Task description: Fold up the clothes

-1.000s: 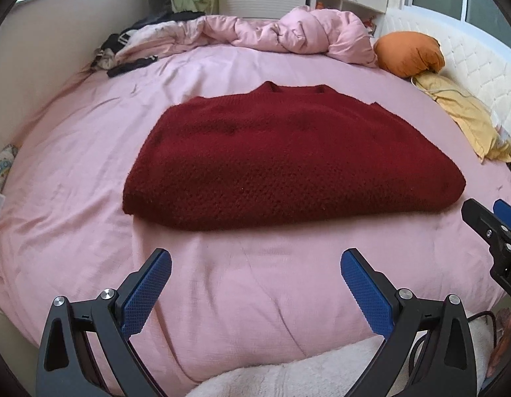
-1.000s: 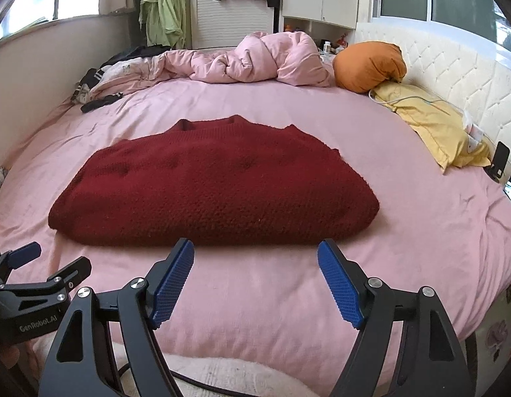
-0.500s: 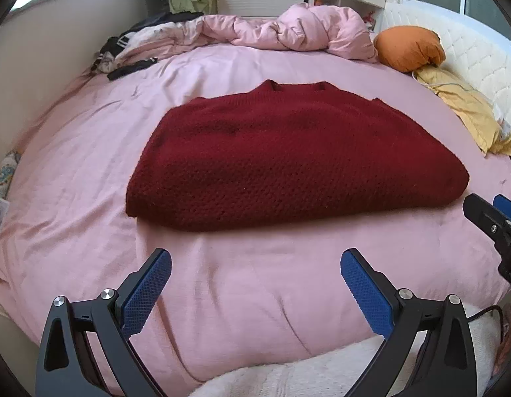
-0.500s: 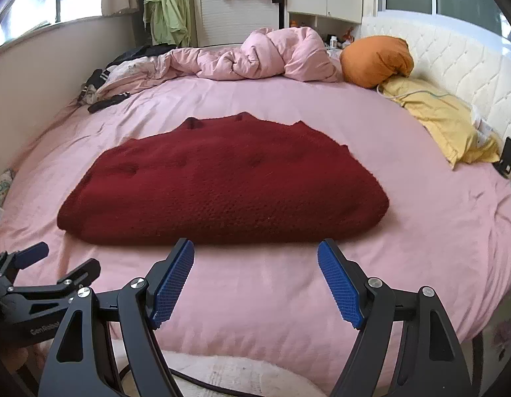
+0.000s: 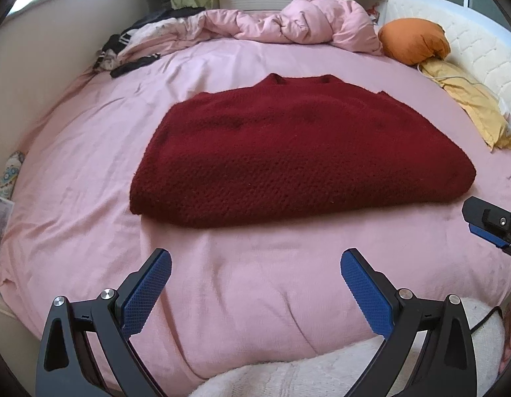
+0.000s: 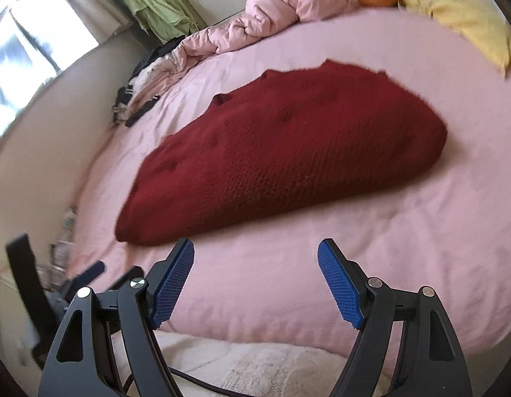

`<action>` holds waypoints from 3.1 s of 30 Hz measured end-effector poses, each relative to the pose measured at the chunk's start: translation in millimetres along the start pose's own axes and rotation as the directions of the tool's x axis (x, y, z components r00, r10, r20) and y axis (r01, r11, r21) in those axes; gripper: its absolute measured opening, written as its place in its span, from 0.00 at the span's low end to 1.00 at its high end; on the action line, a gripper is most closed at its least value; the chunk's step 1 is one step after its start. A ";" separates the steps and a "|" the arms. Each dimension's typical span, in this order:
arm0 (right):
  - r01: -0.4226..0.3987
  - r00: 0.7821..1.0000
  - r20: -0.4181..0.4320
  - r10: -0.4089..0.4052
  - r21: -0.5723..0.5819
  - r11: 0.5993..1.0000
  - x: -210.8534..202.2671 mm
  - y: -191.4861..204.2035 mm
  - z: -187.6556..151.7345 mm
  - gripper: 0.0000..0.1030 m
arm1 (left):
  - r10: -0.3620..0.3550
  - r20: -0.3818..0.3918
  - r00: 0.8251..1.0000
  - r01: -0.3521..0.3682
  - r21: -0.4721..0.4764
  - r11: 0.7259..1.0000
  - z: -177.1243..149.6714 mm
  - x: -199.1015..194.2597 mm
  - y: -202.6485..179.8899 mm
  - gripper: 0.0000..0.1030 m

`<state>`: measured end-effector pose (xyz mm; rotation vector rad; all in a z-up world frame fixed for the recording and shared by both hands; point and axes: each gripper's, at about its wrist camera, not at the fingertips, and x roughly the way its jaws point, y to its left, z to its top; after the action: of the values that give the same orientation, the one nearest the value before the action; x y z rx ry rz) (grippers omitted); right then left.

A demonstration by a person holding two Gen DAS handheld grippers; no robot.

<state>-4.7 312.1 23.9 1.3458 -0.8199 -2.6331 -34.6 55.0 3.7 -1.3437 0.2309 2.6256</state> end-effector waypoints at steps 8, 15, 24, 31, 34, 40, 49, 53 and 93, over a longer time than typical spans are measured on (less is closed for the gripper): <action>-0.267 0.963 0.013 0.270 0.208 0.941 6.4 -40.4 2.2 0.75 | 0.069 -0.049 0.996 -0.065 0.069 0.995 2.1 10.4 -14.1 1.00; -0.267 0.959 0.044 0.280 0.471 0.841 23.6 -115.6 5.7 0.75 | 0.059 -0.047 0.997 -0.057 0.044 0.997 3.8 10.6 -8.4 1.00; -0.339 0.939 0.181 0.293 0.634 0.695 38.3 -183.6 13.3 0.75 | 0.076 -0.072 0.994 -0.072 0.053 0.996 5.5 17.0 -11.8 1.00; -0.295 0.952 0.135 0.275 0.644 0.706 64.5 -182.2 41.6 0.76 | 0.065 -0.077 0.995 -0.062 0.038 0.997 6.2 17.0 -10.3 1.00; -0.287 0.954 0.118 0.277 0.632 0.720 73.8 -184.2 53.3 0.76 | 0.054 -0.079 0.995 -0.052 0.029 0.998 5.5 16.6 -9.4 1.00; -0.280 0.955 0.093 0.283 0.604 0.746 91.6 -174.6 76.0 1.00 | 0.057 -0.082 0.995 -0.055 0.036 0.998 4.8 16.8 -9.9 1.00; -0.465 0.881 0.233 0.411 0.582 0.667 112.3 -201.0 88.8 0.51 | 0.044 -0.094 0.995 -0.042 0.023 0.999 6.5 20.2 -6.6 1.00; -0.544 0.838 0.297 0.458 0.527 0.653 122.2 -218.4 69.6 0.19 | 0.045 -0.099 0.994 -0.043 0.023 0.999 6.2 21.2 -7.2 1.00; -0.247 0.961 0.216 0.176 0.370 0.895 88.1 -163.3 92.6 0.22 | -0.077 0.141 0.987 0.072 0.040 0.997 101.7 175.0 -74.1 1.00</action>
<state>-102.1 465.0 -76.7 1.0166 -1.4987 -2.5253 -197.7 165.3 -83.9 -1.1257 0.2012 2.6270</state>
